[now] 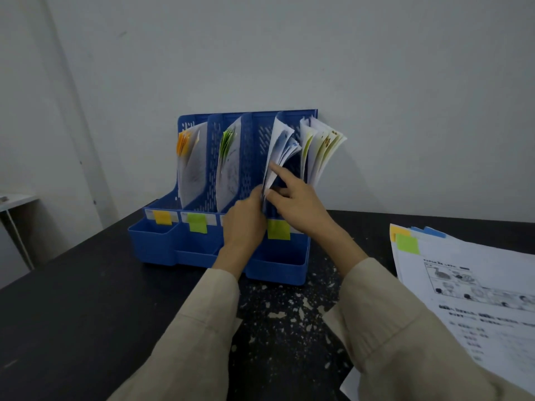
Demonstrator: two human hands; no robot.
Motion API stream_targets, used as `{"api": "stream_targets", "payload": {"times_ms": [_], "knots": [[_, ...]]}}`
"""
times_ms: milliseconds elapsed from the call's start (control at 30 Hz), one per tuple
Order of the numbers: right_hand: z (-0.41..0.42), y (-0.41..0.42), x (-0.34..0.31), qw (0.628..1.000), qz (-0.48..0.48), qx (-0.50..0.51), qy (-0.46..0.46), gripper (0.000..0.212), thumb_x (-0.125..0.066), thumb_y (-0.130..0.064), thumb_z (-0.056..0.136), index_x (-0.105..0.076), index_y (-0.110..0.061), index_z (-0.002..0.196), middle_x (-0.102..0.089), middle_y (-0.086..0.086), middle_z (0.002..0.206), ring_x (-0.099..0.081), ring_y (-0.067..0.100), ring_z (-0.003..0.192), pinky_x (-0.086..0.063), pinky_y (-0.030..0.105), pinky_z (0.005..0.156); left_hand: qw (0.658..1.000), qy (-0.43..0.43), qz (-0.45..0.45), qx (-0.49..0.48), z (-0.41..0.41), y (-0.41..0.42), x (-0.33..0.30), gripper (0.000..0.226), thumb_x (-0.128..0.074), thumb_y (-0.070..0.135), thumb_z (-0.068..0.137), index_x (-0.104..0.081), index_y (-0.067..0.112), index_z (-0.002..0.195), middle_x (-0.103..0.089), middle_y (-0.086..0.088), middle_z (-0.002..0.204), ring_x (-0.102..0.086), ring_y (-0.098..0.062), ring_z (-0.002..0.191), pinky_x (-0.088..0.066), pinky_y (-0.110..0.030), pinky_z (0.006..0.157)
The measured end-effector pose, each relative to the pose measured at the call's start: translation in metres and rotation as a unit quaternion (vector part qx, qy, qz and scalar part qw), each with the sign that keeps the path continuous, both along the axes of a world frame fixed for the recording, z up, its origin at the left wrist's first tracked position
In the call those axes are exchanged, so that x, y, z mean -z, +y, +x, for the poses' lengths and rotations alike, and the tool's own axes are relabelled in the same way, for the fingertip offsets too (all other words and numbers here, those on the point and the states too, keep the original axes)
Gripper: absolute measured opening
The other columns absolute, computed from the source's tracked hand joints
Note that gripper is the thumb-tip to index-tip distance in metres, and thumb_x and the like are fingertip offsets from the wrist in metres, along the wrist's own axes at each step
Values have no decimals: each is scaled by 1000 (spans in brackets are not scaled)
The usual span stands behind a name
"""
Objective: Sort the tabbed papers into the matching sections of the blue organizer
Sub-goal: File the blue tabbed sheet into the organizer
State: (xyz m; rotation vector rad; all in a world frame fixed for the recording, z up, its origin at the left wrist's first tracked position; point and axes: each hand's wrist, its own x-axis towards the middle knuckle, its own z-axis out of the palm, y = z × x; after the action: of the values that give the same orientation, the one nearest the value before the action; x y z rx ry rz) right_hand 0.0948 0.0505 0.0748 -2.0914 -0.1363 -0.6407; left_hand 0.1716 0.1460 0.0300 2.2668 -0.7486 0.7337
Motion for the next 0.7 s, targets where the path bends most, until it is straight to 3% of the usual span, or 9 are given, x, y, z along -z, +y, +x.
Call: {"api": "stream_targets", "payload": {"times_ms": [67,167,300,400,433,533,633,700], "knots": [[0,-1,0,1000,5,1,1,55,-47,-14,97,-27,-24,148,-49,12,137,-51,22,120,-43,32,97,1000,-3,0,6,-1,0,-2,14,-41,0,92,-53,4,98,-61,-22,78,-55,-38,69,-30,-36,50],[2,-1,2,1000,3,-2,2,57,-47,-13,96,-27,-23,148,-51,13,135,-51,15,105,-42,24,88,999,6,-14,29,5,4,-3,19,-39,3,94,-45,6,76,-57,-19,68,-54,-38,65,-34,-41,51],[3,-2,3,1000,-7,-2,3,57,-47,-10,96,-27,-22,148,-51,10,136,-51,14,107,-38,16,83,997,40,-14,71,10,14,-4,30,-39,7,97,-39,13,67,-54,-17,67,-53,-38,67,-42,-47,59],[2,-1,3,1000,-17,-1,-6,52,-47,-9,96,-34,-20,144,-57,12,122,-53,10,90,-41,10,70,994,77,25,80,12,17,-6,30,-38,8,97,-40,13,68,-54,-16,69,-54,-39,71,-42,-46,62],[2,-1,3,1000,-17,-4,-12,47,-48,-9,95,-38,-18,140,-58,13,119,-56,12,89,-44,11,71,991,95,39,85,12,17,-7,25,-37,10,98,-45,9,74,-57,-18,73,-55,-39,72,-43,-46,65],[0,-1,3,1000,-7,-10,-21,33,-51,-8,93,-42,-16,124,-53,19,125,-58,28,107,-51,38,87,983,144,39,109,7,18,-13,33,-31,23,101,-55,4,88,-62,-15,81,-56,-33,78,-42,-42,72],[-1,-1,2,1000,-4,-19,-23,34,-52,-10,94,-40,-16,125,-49,14,132,-56,26,114,-50,32,89,978,154,-34,133,-1,17,-19,43,-29,27,103,-48,12,68,-51,-5,64,-46,-18,61,-33,-35,60],[-1,-1,3,1000,-5,-21,-22,40,-52,-11,94,-38,-17,131,-47,12,137,-54,22,116,-46,24,86,979,135,-75,131,-1,16,-19,44,-30,32,103,-50,9,70,-49,-4,60,-43,-12,55,-30,-31,54]]}}
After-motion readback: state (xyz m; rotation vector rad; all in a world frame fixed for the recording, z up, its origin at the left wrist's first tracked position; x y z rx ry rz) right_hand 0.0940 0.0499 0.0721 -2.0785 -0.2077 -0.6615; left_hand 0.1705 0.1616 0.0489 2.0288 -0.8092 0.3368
